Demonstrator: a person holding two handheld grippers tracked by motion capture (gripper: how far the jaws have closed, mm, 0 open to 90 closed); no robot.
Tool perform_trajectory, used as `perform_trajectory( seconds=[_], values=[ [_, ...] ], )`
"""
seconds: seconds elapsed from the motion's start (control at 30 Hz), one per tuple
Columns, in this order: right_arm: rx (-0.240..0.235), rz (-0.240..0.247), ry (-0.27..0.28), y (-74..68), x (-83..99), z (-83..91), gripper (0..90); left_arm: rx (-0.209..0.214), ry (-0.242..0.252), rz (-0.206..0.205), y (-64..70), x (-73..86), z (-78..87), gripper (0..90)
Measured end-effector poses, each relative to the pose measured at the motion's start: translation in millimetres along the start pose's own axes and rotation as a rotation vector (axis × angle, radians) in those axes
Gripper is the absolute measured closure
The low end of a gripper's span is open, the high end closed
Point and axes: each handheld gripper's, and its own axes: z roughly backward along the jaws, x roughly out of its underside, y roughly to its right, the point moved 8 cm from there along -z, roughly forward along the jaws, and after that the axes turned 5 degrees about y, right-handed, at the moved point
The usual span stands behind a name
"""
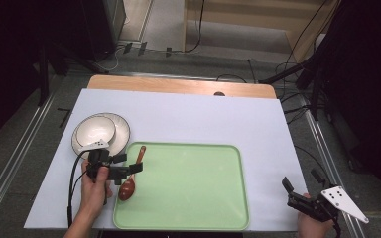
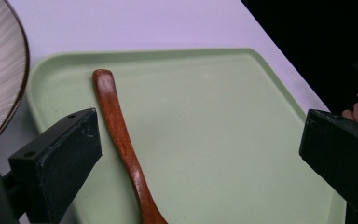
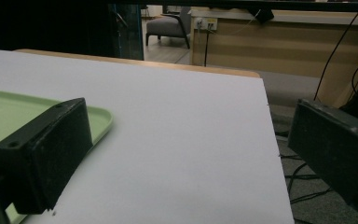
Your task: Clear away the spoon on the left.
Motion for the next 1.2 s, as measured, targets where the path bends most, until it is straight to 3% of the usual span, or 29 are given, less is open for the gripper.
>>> perform_trajectory(
  seconds=[0.17,0.7,0.87,1.2],
  values=[
    [-0.001,-0.003,0.001,0.0,-0.4,0.5,0.0,0.006,0.032,0.001,-0.7,-1.2,9.3,0.0],
    [0.004,-0.007,0.009,1.3,-2.0,2.0,0.0,-0.057,0.109,-0.082,-6.4,-2.4,39.5,0.0],
    [0.007,-0.008,0.009,2.0,-2.1,2.1,0.0,-0.087,0.137,-0.096,-12.4,-2.4,51.9,0.0],
    [0.009,-0.002,0.007,2.8,-1.9,1.9,0.0,-0.102,0.159,-0.138,-26.1,4.8,74.4,0.0]
  ],
)
